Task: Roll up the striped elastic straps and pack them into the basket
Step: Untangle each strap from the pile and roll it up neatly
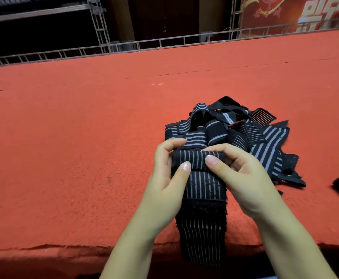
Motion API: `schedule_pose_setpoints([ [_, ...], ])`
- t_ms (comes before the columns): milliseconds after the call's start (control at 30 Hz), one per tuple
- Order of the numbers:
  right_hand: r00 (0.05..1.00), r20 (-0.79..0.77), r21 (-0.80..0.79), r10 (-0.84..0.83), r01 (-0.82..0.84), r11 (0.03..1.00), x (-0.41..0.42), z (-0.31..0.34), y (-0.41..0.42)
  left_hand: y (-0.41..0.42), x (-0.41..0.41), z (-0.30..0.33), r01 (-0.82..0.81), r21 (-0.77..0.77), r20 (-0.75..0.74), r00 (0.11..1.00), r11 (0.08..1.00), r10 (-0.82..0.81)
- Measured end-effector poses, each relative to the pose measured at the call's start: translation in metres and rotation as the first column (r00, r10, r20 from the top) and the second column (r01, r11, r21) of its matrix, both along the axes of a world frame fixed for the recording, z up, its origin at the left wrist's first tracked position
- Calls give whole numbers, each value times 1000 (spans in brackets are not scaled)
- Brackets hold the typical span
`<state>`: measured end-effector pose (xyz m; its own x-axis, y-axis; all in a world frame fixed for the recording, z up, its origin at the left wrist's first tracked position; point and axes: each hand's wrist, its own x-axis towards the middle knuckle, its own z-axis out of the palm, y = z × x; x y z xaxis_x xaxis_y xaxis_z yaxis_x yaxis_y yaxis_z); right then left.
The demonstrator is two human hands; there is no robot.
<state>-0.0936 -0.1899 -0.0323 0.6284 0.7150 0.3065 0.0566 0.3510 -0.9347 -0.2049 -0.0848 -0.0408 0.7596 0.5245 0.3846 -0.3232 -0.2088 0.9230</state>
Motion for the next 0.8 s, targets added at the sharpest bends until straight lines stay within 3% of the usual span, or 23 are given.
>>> schedule_pose_setpoints([
  [133, 998, -60, 93, -29, 34, 995, -2, 1, 1, 0, 3, 0, 21, -114, 7, 1000, 993, -21],
  [233, 998, -6, 124, -70, 70, 990, -1, -2, 2, -2, 4, 0, 18, -123, -20, 1000, 992, -21],
  [533, 877, 363, 64, -314, 313, 948, -6, -4, 0, -4, 11, 4, -60, -154, 38, 997, 986, 67],
  [667, 836, 453, 31, -308, 331, 943, -6, -1, -3, -3, 11, 3, -124, -103, 53, 990, 987, 130],
  [800, 871, 434, 30, -232, 244, 969, -9, 1, -5, -3, 13, 0, -191, -43, 68, 979, 981, 194],
])
